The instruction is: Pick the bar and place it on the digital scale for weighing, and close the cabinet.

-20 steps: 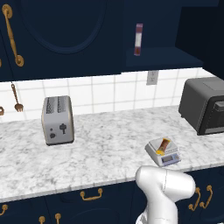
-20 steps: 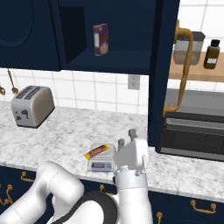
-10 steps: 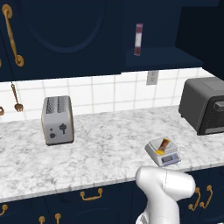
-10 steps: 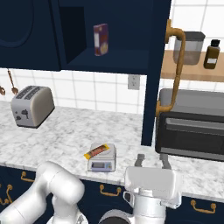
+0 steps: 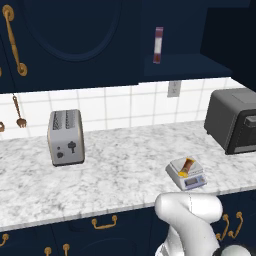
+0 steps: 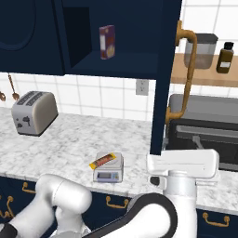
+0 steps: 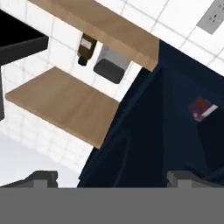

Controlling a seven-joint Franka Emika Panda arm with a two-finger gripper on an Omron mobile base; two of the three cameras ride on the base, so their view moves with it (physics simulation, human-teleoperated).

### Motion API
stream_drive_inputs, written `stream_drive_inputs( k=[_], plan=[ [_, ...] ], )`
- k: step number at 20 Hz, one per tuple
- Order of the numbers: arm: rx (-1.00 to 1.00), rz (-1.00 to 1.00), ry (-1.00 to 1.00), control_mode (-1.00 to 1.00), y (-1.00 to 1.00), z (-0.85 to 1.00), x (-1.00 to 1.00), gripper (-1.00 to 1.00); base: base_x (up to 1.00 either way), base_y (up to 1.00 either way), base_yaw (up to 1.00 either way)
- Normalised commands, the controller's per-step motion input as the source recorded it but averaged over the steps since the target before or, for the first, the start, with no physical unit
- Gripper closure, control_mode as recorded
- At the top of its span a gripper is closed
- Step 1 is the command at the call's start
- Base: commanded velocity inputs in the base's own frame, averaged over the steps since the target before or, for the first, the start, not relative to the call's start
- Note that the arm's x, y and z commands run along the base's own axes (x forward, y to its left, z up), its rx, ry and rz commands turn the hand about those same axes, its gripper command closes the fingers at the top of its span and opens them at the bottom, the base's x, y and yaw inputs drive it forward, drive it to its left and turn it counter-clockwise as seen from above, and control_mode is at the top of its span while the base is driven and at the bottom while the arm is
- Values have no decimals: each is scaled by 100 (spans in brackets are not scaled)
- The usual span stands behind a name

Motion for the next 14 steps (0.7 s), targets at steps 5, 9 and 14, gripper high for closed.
stream_drive_inputs(
  k=[5,9,14],
  plan=[
    [8,52,-10,-100,4,100,-6,-100,0,0,0],
    [0,62,-2,-100,96,32,-7,-100,0,0,0],
    [0,58,-6,-100,100,84,1,-100,0,0,0]
  ],
)
